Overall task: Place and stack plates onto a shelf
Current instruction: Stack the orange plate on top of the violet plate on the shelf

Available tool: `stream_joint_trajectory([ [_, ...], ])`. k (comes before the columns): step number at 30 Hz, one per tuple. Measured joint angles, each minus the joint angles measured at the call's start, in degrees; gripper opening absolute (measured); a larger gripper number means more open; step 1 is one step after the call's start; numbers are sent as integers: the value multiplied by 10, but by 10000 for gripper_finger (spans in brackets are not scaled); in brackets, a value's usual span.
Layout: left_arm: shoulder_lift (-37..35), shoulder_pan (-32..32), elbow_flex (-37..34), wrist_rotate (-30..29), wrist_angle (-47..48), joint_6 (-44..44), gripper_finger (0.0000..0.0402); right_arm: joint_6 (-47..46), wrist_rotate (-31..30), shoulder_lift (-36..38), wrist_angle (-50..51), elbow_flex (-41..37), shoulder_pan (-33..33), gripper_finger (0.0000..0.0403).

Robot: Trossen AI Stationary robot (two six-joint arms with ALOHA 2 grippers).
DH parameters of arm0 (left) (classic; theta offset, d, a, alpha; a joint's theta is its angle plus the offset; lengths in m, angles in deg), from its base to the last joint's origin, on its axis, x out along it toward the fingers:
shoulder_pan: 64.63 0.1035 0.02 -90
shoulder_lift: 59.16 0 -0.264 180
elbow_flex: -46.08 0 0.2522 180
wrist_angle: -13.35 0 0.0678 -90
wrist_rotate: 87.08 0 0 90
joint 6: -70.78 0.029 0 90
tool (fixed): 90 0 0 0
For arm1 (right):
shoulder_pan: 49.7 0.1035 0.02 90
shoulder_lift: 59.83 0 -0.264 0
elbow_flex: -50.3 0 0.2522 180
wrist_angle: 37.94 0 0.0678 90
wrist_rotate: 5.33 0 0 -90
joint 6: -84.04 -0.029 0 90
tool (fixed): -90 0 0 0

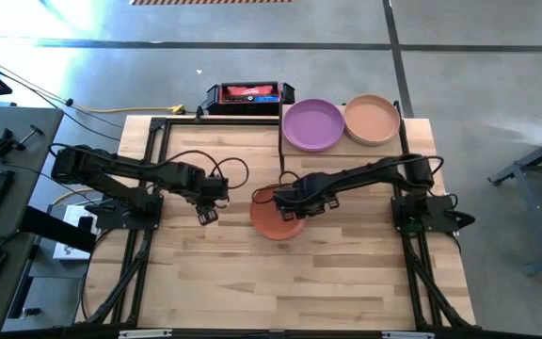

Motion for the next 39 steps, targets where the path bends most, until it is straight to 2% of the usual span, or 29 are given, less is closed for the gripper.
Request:
stream_joint_trajectory([
  [7,0,-3,0,0,0,0,129,2,-1,-22,-41,0,0,110],
  [16,0,-3,0,0,1,1,129,0,5,-35,-40,0,0,108],
  [19,0,-3,0,0,1,6,129,0,5,-35,-42,0,0,89],
  [25,0,-3,0,0,2,11,129,1,5,-34,-54,1,1,12],
  [32,0,-3,0,0,2,12,129,11,37,-27,-50,1,2,3],
  [39,0,-3,0,0,2,21,129,16,40,31,-5,0,3,0],
])
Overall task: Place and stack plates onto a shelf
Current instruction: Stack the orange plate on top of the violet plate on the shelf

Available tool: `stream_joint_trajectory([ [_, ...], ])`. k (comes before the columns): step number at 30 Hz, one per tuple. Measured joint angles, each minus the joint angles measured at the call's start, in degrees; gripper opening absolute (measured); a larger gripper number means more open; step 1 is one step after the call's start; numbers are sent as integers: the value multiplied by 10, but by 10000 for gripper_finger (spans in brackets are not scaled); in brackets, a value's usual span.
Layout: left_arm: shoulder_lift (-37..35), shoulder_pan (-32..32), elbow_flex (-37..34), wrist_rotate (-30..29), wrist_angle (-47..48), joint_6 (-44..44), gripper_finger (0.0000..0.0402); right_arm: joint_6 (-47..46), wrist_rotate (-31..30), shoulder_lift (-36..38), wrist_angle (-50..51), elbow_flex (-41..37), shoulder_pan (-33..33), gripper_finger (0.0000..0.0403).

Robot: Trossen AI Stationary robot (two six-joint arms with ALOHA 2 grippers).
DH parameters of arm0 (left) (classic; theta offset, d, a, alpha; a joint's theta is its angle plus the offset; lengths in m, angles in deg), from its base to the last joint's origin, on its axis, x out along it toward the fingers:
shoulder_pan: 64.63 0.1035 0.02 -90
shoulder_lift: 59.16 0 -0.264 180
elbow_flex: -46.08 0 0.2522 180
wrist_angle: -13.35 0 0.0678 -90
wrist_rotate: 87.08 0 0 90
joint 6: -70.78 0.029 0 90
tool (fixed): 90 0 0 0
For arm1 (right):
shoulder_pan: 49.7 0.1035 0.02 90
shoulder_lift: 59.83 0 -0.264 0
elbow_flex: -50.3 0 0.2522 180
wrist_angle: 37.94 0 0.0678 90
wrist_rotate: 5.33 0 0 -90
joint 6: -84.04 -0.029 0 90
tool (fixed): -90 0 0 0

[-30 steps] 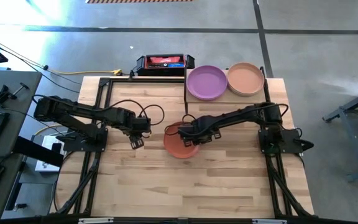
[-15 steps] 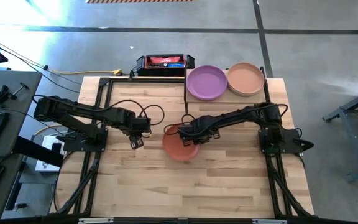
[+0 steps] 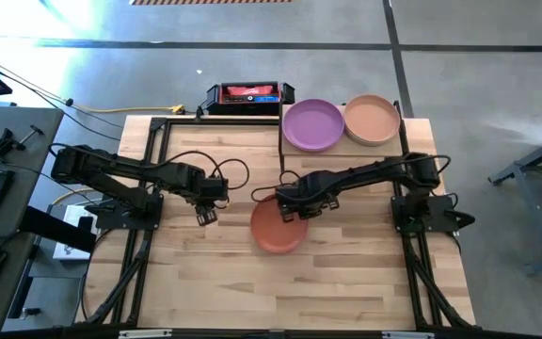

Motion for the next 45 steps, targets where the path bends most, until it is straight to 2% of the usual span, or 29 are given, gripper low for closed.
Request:
stream_joint_trajectory([
  [10,0,0,0,-8,-2,11,129,10,-21,93,18,0,4,1],
  [19,0,2,0,-45,-3,37,129,31,-27,164,24,0,2,0],
  [27,0,26,0,-80,-34,89,129,40,-78,244,23,0,-18,0],
  [35,0,67,0,-97,-101,159,129,85,-123,320,23,0,-89,0],
  [45,0,123,0,-97,-163,226,129,191,-106,361,21,0,-240,0],
])
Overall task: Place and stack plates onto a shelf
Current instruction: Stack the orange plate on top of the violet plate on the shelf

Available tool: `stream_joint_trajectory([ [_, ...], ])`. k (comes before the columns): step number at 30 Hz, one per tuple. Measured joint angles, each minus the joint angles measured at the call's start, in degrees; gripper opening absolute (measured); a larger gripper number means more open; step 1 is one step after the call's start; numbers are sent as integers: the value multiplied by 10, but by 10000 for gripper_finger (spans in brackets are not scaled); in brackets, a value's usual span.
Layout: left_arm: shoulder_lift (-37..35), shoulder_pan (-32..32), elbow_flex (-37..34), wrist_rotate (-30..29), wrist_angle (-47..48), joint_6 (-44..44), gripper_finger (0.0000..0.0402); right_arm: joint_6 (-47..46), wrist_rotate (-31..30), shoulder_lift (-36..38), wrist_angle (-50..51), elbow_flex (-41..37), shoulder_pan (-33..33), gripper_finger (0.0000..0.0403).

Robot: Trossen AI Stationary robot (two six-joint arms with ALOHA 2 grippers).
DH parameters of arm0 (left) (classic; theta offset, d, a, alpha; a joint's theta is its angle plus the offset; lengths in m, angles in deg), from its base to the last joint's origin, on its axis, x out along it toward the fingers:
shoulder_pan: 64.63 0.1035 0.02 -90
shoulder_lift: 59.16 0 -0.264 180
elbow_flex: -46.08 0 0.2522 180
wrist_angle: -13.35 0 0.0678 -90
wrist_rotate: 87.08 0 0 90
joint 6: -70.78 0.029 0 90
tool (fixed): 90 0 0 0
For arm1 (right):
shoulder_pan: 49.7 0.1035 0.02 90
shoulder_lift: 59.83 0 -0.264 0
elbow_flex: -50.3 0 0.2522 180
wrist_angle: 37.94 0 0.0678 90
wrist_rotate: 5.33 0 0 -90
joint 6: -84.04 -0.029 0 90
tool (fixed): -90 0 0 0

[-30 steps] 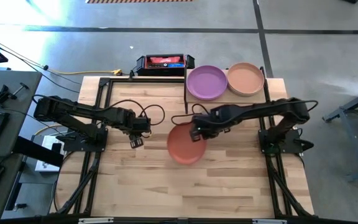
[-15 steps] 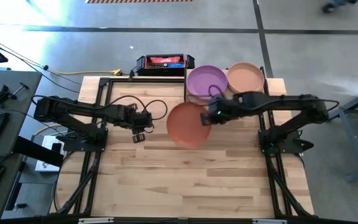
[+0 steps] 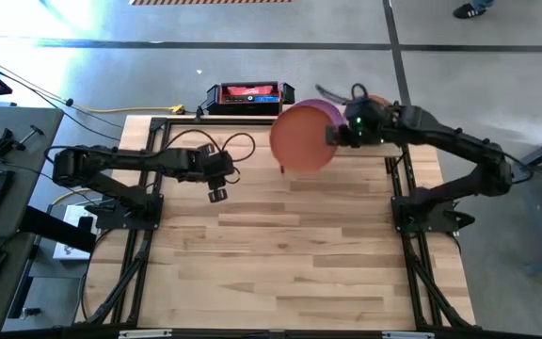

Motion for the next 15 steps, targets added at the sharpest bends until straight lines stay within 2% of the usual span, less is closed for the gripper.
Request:
stream_joint_trajectory([
  [9,0,38,0,1,-20,16,129,67,53,-6,-4,0,-146,0],
  [15,0,56,0,2,-36,16,129,90,113,-8,-18,0,-215,0],
])
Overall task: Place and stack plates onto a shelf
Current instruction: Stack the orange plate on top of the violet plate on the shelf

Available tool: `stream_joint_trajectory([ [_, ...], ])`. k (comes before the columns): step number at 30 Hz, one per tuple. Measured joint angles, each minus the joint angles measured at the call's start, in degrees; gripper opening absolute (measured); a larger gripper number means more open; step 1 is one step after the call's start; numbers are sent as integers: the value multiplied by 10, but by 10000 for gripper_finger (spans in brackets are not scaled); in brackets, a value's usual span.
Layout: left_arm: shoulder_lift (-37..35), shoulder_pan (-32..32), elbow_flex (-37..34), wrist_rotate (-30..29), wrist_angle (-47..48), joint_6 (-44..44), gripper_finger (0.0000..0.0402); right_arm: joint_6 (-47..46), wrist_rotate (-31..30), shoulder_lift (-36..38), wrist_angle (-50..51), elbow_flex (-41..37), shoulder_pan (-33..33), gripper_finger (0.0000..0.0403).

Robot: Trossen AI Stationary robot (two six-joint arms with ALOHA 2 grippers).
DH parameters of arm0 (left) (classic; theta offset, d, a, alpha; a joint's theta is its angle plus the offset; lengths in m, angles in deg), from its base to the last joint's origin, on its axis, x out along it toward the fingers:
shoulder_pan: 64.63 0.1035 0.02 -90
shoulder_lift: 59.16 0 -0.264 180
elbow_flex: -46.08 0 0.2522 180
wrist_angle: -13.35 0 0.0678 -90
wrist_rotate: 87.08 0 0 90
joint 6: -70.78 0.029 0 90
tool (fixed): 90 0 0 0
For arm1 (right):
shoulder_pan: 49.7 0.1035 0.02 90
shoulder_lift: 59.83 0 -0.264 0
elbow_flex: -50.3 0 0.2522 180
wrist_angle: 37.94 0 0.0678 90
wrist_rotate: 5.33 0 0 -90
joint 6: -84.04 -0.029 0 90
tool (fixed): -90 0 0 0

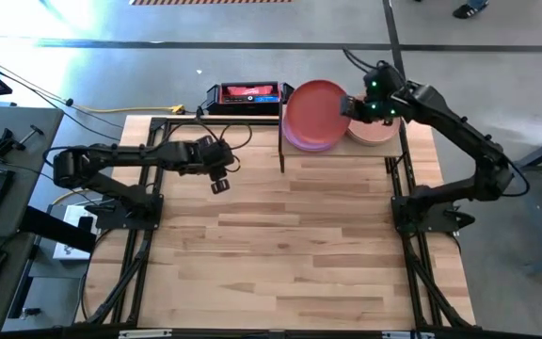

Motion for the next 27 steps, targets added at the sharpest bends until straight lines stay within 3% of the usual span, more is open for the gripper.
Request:
stream_joint_trajectory([
  [8,0,18,0,1,-14,4,129,25,57,-41,-17,0,-29,0],
  [27,0,22,0,1,-13,4,129,29,64,-86,-12,0,-39,0],
])
